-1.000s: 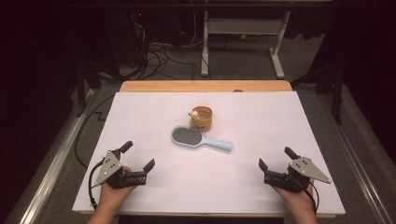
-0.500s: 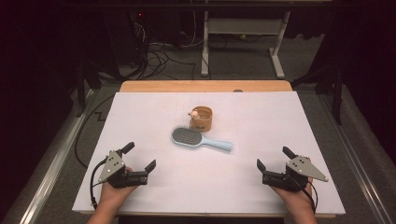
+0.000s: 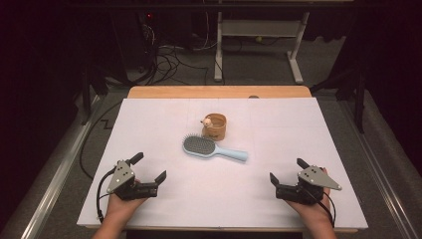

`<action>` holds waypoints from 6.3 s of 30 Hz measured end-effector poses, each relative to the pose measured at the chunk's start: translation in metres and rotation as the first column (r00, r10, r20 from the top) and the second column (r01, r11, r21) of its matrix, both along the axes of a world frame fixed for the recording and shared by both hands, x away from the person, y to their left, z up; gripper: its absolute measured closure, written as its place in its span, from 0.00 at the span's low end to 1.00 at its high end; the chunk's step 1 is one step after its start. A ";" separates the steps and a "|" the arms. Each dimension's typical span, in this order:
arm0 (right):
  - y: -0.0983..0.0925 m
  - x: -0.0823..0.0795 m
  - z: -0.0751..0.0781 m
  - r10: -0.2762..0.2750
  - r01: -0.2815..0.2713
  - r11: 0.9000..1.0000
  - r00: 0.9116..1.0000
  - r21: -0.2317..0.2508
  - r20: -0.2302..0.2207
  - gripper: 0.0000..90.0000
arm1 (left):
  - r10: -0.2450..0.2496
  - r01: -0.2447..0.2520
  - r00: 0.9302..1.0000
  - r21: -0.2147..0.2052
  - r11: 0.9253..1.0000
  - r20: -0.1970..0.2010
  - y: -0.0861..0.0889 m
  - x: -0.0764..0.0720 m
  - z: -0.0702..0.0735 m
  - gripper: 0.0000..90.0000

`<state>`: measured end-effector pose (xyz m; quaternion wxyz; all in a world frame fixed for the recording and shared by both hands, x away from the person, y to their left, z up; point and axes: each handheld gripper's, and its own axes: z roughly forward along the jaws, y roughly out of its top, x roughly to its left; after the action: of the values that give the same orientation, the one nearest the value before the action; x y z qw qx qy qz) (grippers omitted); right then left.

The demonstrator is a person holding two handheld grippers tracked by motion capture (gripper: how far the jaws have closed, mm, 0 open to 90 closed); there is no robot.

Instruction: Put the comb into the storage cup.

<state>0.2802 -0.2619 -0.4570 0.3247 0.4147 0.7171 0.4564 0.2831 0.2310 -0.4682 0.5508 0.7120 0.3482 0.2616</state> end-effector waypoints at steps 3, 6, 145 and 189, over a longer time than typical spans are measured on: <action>0.001 0.000 0.000 0.000 0.000 1.000 1.000 -0.007 -0.012 0.01 | -0.003 0.003 1.000 0.001 1.000 0.004 -0.001 0.000 0.000 0.00; 0.001 0.001 -0.001 0.011 -0.012 1.000 0.999 -0.024 -0.037 0.01 | -0.005 0.005 1.000 -0.003 1.000 0.009 0.000 -0.001 0.000 0.00; 0.111 0.048 -0.016 0.296 -0.344 0.930 0.908 -0.127 -0.296 0.68 | -0.014 0.014 1.000 -0.014 1.000 0.013 0.001 -0.001 0.000 0.00; -0.002 -0.036 -0.011 0.235 -0.288 0.948 0.921 -0.135 -0.311 0.65 | 0.013 -0.014 0.999 -0.011 1.000 -0.041 0.004 0.002 -0.001 0.00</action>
<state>0.2440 -0.2638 -0.4675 0.1874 0.3469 0.8438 0.3640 0.2846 0.2353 -0.4688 0.5459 0.7117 0.3658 0.2485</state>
